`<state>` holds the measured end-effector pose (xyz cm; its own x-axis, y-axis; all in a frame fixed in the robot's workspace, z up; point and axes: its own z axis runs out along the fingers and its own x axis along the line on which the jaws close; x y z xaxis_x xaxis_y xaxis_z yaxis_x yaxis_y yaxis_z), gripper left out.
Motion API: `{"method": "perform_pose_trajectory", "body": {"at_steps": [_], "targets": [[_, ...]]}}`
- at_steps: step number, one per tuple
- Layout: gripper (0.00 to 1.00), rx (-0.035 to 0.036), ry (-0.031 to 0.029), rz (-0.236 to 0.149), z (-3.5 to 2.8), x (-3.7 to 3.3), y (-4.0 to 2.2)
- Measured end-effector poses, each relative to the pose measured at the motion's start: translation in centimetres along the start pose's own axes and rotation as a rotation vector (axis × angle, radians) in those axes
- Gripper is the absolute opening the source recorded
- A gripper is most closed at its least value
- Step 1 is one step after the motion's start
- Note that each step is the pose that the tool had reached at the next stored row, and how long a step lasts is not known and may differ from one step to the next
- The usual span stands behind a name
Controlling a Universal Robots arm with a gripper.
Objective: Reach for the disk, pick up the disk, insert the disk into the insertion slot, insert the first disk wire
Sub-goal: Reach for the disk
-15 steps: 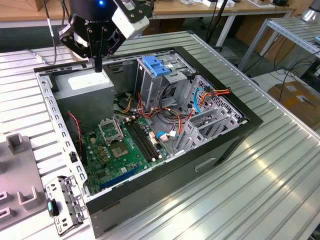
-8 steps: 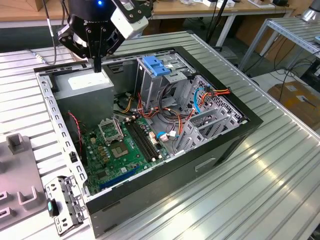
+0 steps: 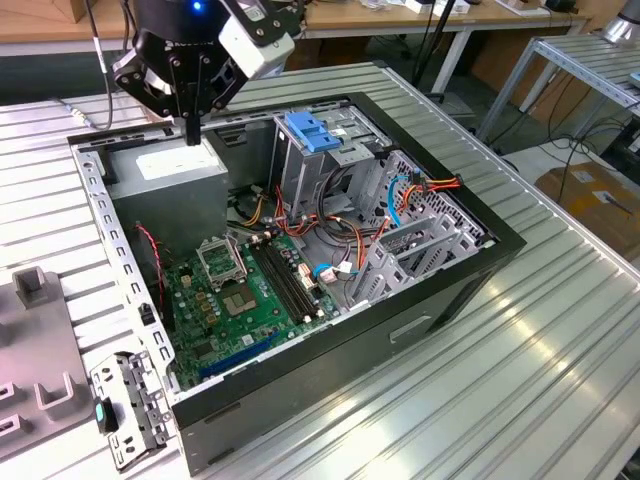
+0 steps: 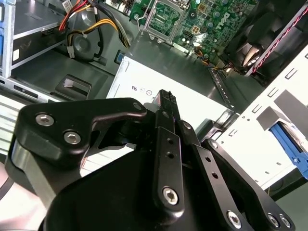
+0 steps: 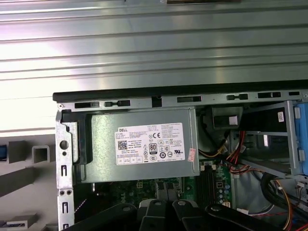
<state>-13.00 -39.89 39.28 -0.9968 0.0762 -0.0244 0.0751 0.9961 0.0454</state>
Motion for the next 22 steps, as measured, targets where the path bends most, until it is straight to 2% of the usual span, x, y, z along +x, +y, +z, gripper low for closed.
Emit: {"method": "perform_pose_trajectory", "body": {"at_steps": [22], "targets": [[0.11, -0.0001, 0.0, 0.0, 0.02, 0.56, -0.04]]}}
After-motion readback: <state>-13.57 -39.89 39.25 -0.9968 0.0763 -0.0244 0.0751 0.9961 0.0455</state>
